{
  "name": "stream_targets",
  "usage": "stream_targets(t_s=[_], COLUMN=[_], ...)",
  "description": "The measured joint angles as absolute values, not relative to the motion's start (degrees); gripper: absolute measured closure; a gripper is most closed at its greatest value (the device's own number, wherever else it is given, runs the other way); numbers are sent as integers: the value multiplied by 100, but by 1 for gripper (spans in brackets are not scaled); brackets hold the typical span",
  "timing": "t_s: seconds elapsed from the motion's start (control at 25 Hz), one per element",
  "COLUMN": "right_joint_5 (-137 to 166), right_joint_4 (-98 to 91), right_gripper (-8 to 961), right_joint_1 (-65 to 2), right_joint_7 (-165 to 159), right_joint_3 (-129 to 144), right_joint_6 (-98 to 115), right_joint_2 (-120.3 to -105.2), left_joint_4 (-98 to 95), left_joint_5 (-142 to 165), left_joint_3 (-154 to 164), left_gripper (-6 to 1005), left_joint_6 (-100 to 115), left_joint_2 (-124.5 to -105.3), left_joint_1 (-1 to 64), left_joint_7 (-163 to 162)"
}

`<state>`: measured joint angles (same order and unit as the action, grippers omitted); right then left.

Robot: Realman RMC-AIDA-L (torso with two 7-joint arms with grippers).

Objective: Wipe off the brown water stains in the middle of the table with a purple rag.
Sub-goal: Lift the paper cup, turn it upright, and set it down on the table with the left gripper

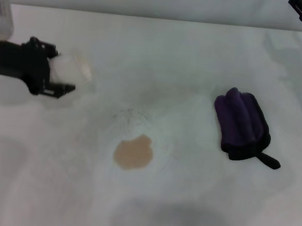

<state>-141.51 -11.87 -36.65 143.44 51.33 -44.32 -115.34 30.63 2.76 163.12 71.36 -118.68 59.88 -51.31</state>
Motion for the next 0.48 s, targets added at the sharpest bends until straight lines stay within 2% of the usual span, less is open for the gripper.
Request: stream_targets(t_s=[0.24,0.32,0.48], right_joint_5=[-14150,-14151,-14151], right_joint_4=[-1197,-1223,-1267], right_gripper=[118,118,118], right_joint_1=[-3658,-3589,-3517], right_joint_7=[14344,14344,14344], right_joint_3=[5137,5136,5136], right_joint_6=[-4424,-4436,-4451], right_joint_2=[-11531,-11531,-11531], left_joint_4=[2887,2299,1786], left_joint_5=[-1237,-2425,-3208], left_joint_3=[16313,16310,16307], left_gripper=[327,356,362], left_joint_6=[7146,7141,7119], left_joint_2=[-11862,-11862,-11871], left_joint_1=[5521,4925,4488], left_joint_7=[-5029,-4657,-4279])
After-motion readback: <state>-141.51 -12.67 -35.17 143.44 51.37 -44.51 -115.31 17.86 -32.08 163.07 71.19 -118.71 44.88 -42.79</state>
